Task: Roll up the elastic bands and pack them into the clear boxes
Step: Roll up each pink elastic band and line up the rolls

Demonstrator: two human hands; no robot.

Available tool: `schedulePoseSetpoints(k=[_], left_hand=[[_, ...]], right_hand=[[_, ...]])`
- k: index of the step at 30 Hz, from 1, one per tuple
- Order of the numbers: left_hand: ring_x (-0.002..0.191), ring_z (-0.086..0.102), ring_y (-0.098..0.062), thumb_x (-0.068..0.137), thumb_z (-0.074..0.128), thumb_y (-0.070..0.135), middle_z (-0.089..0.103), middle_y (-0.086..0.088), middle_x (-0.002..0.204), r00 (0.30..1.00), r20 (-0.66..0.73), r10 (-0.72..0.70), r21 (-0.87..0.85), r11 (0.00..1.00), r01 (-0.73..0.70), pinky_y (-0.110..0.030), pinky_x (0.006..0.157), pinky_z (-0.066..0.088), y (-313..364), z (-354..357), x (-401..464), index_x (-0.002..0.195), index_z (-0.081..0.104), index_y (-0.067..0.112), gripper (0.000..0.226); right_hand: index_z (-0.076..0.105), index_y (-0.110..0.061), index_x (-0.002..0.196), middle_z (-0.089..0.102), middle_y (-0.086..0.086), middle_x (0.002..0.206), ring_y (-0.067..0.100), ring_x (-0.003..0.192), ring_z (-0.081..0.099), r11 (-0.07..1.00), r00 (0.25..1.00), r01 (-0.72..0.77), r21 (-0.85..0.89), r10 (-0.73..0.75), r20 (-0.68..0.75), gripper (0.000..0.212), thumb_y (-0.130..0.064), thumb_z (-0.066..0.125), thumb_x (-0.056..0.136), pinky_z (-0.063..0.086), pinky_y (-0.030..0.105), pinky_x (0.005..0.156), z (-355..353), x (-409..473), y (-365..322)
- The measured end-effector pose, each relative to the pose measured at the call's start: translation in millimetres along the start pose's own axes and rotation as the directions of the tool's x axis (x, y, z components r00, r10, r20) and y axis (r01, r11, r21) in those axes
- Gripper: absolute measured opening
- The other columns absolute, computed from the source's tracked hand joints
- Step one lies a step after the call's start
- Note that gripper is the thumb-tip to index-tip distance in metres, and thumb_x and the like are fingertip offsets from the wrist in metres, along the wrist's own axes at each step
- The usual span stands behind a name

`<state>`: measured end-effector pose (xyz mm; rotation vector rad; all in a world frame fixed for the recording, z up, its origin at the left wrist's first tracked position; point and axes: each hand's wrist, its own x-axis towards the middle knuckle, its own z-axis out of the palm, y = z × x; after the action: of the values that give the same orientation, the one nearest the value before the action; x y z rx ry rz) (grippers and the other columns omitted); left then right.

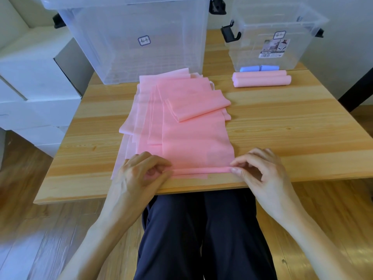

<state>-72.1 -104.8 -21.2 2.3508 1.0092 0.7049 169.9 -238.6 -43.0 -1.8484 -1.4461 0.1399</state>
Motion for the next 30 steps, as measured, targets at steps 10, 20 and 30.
schedulePoseSetpoints(k=[10,20,30], left_hand=[[0.086,0.057,-0.009,0.083,0.063,0.05,0.058,0.016,0.084,1.0,0.019,-0.017,-0.018,1.0,0.017,-0.02,0.08,0.042,-1,2,1,0.085,0.074,0.027,0.026],[0.086,0.057,-0.008,0.089,0.07,0.032,0.061,0.017,0.082,0.998,0.059,-0.001,-0.005,1.0,0.001,-0.013,0.08,0.038,0,-4,0,0.086,0.07,0.029,0.004],[0.088,0.056,-0.004,0.086,0.05,0.047,0.059,0.019,0.083,0.994,0.11,-0.002,0.032,0.999,-0.002,-0.021,0.081,0.041,0,-9,-2,0.088,0.063,0.036,0.018]], right_hand=[[0.072,-0.027,0.087,0.056,-0.011,0.082,0.01,0.086,0.044,1.0,1.0,0.014,-0.018,-0.014,0.027,0.031,-0.049,0.051,0.089,0.032,0.021,0.085,0,6,2],[0.07,-0.022,0.087,0.056,-0.011,0.086,0.011,0.089,0.043,0.998,0.996,-0.002,-0.067,0.008,0.093,0.023,-0.037,0.053,0.093,0.031,0.018,0.088,-6,1,-2],[0.066,-0.026,0.082,0.058,-0.015,0.083,0.006,0.092,0.048,0.999,0.998,-0.043,0.013,0.042,0.049,0.012,-0.037,0.063,0.086,0.033,0.019,0.087,-6,-1,-7]])
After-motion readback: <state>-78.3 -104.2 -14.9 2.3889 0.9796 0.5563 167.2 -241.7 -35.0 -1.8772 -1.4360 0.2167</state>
